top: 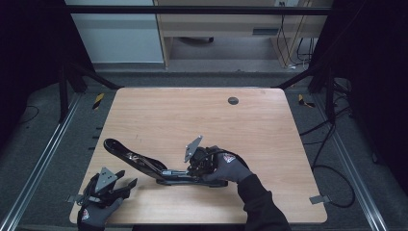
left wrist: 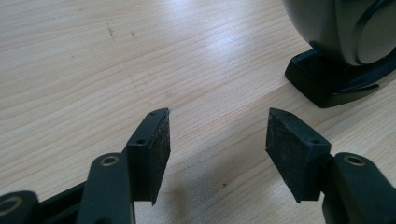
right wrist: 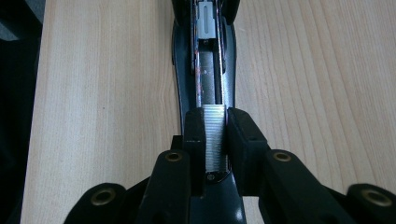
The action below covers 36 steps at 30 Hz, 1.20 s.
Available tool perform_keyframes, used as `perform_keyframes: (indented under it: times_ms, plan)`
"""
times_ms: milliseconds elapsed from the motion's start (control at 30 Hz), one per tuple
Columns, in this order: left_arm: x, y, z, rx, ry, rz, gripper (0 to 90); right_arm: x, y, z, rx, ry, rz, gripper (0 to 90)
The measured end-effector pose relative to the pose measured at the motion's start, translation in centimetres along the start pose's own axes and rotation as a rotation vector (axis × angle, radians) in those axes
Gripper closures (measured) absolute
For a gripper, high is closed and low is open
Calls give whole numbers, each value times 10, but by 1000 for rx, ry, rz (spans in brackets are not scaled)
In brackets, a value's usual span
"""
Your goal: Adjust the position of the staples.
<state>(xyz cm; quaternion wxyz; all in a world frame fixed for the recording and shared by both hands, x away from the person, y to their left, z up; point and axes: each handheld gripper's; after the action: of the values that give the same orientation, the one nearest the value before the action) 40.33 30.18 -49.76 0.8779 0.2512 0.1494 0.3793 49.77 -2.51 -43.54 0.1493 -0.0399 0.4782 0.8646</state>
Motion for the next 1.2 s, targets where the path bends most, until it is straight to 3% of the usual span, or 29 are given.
perform_keyframes:
  times_ms: [733,967,1200]
  plan:
    - [0,0,0,0,0,0,397,0,1,0,8,1,-8,762]
    - [0,0,0,-3,1,0,397,-1,4,-1,-2,-12,-24,756]
    - [-1,2,1,-11,0,-6,395,-4,13,-2,-20,-65,-73,743]
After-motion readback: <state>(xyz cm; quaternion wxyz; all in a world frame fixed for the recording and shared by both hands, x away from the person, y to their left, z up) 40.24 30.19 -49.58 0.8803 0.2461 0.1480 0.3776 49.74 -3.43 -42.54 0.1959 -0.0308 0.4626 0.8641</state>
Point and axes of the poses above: each handheld gripper's, and its own axes: y roughly backward along the jaws, z roughly out of its top, x roughly to its left, and after that the axes turned 13 degrees about -z, right-handed
